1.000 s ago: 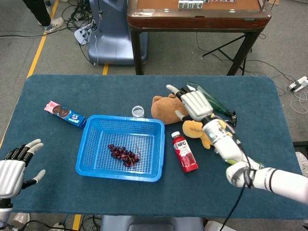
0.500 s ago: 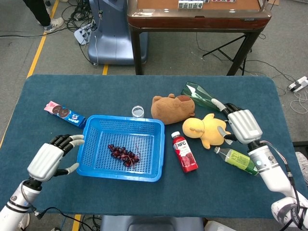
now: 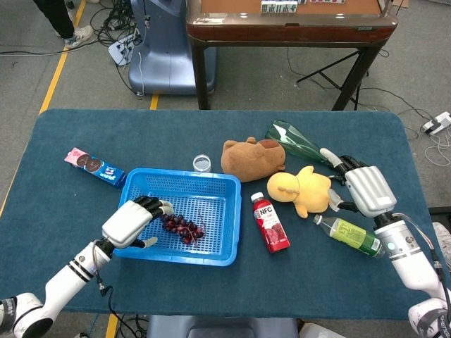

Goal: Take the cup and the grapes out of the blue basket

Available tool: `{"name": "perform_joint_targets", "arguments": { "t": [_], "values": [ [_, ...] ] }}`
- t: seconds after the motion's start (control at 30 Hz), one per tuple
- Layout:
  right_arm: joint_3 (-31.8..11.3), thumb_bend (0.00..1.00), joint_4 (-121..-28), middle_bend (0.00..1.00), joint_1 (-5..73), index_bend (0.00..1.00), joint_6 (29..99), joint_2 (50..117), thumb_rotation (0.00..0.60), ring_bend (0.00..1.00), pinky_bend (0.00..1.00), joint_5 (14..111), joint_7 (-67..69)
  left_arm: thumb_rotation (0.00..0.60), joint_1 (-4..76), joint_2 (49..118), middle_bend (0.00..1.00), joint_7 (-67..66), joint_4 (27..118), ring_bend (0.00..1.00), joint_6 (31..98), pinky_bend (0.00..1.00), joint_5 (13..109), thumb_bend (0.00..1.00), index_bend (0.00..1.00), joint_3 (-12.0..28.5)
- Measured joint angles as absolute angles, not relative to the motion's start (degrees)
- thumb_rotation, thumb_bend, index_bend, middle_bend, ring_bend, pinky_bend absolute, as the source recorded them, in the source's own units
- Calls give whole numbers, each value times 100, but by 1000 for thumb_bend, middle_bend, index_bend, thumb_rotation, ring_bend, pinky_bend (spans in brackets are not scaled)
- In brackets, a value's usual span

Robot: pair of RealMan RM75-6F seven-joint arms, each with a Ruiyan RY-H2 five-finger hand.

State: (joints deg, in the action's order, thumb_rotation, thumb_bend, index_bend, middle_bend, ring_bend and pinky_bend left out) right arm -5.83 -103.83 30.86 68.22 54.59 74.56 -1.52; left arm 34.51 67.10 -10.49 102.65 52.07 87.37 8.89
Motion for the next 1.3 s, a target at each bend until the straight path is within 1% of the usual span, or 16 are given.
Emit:
{"name": "perform_joint_targets", "arguments": {
  "t": [0.13, 0.43, 0.53, 0.93, 1.1, 1.3],
  "values": [
    [-617, 362, -10348, 251, 3029, 77, 6798, 5443, 600, 204, 385, 7489, -91, 600, 3721, 7013, 252, -1476, 10021, 226, 4904, 238, 8331, 243, 306, 923],
    [-709, 362, -10291, 251, 2917, 77, 6744, 5403, 600, 204, 385, 7511, 62, 600, 4185, 7595, 252, -2265, 9579, 219, 4516, 238, 7468, 243, 307, 921],
    [-739, 362, -10264, 251, 2882, 77, 6730, 5396, 600, 204, 385, 7532, 104, 600, 4298, 7711, 252, -2466, 9512, 216, 4442, 238, 7348, 243, 312, 856],
    [-813, 362, -10178, 251, 2780, 77, 6670, 5403, 600, 204, 385, 7577, 253, 600, 4501, 8236, 252, -3179, 9158, 212, 4605, 238, 7073, 243, 325, 532],
    [-850, 362, -10158, 251, 2737, 77, 6674, 5401, 600, 204, 385, 7610, 310, 600, 4531, 8376, 251, -3318, 9022, 212, 4707, 238, 6965, 243, 361, 452],
    [-872, 361, -10138, 251, 2693, 77, 6657, 5403, 600, 204, 385, 7619, 346, 600, 4610, 8459, 242, -3476, 8952, 212, 4679, 238, 6721, 243, 356, 406]
  ]
}}
